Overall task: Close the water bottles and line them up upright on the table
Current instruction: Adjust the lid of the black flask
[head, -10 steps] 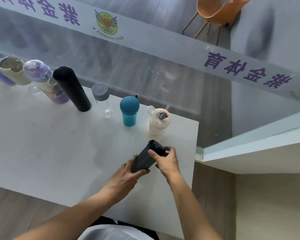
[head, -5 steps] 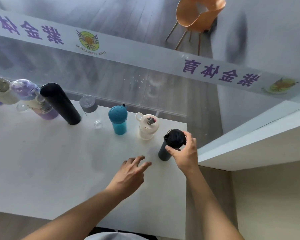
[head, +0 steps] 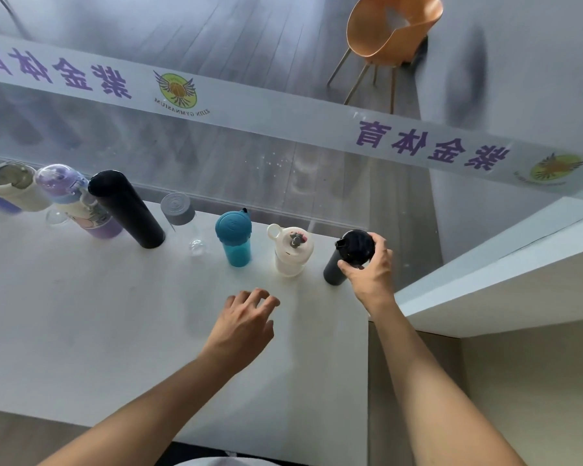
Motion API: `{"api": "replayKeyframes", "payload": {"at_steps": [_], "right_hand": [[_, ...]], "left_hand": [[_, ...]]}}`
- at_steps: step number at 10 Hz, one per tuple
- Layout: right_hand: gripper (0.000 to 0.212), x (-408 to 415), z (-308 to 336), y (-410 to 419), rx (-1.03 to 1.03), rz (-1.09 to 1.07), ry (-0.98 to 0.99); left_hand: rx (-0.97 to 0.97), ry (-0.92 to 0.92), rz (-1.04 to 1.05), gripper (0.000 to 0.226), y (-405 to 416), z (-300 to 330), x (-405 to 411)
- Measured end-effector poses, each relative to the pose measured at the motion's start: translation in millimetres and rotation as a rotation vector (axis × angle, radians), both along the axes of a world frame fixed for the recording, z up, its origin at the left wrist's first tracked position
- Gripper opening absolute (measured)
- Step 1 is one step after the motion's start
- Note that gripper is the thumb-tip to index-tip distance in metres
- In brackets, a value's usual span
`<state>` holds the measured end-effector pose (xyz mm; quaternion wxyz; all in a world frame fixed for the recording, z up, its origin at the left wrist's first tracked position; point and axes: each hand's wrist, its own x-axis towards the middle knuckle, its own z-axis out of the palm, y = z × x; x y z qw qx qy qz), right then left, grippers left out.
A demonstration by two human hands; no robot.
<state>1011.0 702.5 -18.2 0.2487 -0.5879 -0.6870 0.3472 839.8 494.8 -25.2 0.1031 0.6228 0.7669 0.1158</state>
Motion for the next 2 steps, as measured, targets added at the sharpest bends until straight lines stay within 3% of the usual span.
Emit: {"api": "replayKeyframes", "payload": {"at_steps": [2], "right_hand": [[0.100,2.9,8.5,-2.0,-0.029,0.006,-0.031]], "left_hand": [[0.082,0.041,0.028,0.033,17.1,21.5,-15.8]]}}
